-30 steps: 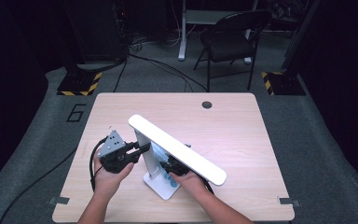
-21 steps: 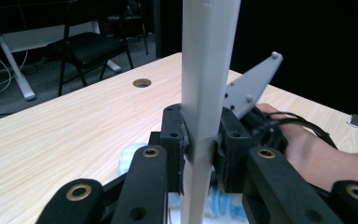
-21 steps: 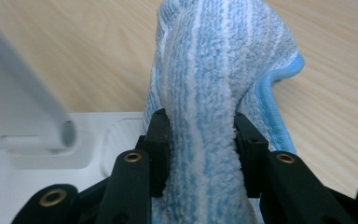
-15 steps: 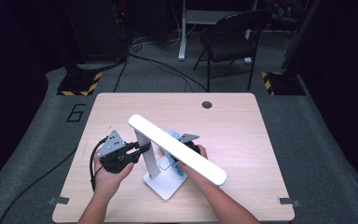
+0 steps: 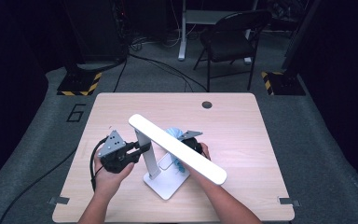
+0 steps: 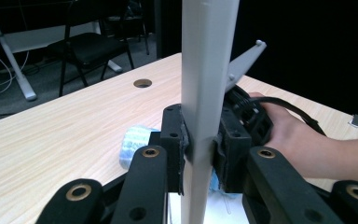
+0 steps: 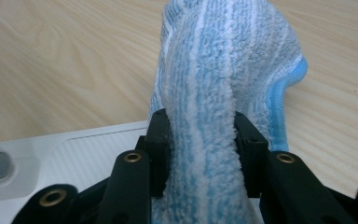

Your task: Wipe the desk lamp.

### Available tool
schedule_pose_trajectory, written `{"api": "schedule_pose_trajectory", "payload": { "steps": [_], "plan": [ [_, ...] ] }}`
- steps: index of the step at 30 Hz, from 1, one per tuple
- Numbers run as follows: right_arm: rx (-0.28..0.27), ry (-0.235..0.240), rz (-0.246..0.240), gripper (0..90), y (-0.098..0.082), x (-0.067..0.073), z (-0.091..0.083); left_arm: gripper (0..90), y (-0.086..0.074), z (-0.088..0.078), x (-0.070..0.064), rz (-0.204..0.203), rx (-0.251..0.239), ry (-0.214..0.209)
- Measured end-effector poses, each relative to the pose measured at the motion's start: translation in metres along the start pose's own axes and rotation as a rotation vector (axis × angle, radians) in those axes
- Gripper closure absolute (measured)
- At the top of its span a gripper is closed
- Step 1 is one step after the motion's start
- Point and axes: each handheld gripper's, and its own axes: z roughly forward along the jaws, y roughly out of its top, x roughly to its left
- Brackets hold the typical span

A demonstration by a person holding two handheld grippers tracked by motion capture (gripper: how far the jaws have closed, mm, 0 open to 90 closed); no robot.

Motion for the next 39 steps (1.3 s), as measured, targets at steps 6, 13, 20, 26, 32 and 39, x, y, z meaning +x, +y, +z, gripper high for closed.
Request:
{"api": "schedule_pose_trajectory", "payload": {
  "steps": [6,13,20,26,32,39],
  "plan": [
    [0.001,0.019,-0.072,65.3,-0.005,0.024,-0.004,75.8,0.0,0.0,0.0,0.0,-0.002,-0.001],
    [-0.021,0.07,-0.107,65.6,-0.009,0.05,-0.003,75.8,0.0,0.0,0.0,0.0,-0.002,-0.003],
    [-0.023,0.091,-0.176,65.6,-0.01,0.065,-0.003,75.8,0.0,0.0,0.0,0.001,-0.002,-0.004],
    [-0.023,0.135,-0.141,65.7,-0.012,0.055,-0.001,75.8,-0.001,0.0,0.0,0.0,-0.003,0.0],
    [-0.023,0.146,-0.139,65.7,-0.011,0.048,0.0,75.8,-0.001,-0.001,0.0,0.0,-0.002,-0.001],
    [-0.031,0.104,-0.101,65.8,-0.008,0.029,0.001,75.9,-0.001,-0.001,-0.001,-0.002,-0.002,0.001]
  ]
}}
